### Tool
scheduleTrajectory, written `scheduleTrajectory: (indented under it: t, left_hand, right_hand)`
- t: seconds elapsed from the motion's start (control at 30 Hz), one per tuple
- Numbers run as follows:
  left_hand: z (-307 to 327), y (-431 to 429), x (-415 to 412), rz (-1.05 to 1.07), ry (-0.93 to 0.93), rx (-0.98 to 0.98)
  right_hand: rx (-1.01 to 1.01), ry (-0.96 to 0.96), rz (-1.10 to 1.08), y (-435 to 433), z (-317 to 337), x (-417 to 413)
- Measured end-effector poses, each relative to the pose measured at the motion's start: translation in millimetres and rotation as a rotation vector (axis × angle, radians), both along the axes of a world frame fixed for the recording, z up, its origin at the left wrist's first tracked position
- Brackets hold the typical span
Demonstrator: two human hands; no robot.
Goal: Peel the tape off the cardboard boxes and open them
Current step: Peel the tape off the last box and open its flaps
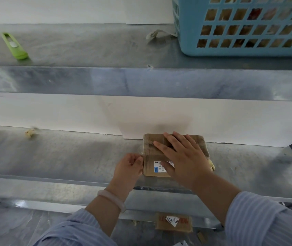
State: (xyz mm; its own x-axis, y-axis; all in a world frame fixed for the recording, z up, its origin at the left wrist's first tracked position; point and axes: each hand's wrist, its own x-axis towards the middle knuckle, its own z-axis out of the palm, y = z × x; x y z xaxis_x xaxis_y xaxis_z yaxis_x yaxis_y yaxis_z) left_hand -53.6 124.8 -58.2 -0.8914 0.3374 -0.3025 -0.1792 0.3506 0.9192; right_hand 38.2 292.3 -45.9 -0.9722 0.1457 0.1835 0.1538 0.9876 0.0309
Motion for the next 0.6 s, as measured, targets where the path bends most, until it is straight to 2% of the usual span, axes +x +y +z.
scheduleTrajectory:
  t: [0.1, 0.23, 0.33, 0.5, 0.6]
  left_hand:
    - [2, -4, 2, 0.024, -0.040, 0.051]
    - [6, -4, -1, 0.007, 0.145, -0.090]
    - [6, 0, -2, -0.044, 0.158, -0.114]
    - [8, 3, -6, -0.136, 0.098, -0.179]
    - [18, 2, -8, -0.188, -0.082, -0.104]
  right_hand:
    - [-0.004, 0.007, 0.002, 0, -1, 0]
    - [-0.006, 0.013, 0.001, 0, -1, 0]
    - [-0.004, 0.006, 0.002, 1, -2, 0]
    - [-0.008, 0.030, 0.009, 2, -3, 1]
    - [-0.009, 0.038, 0.015, 3, -2, 0]
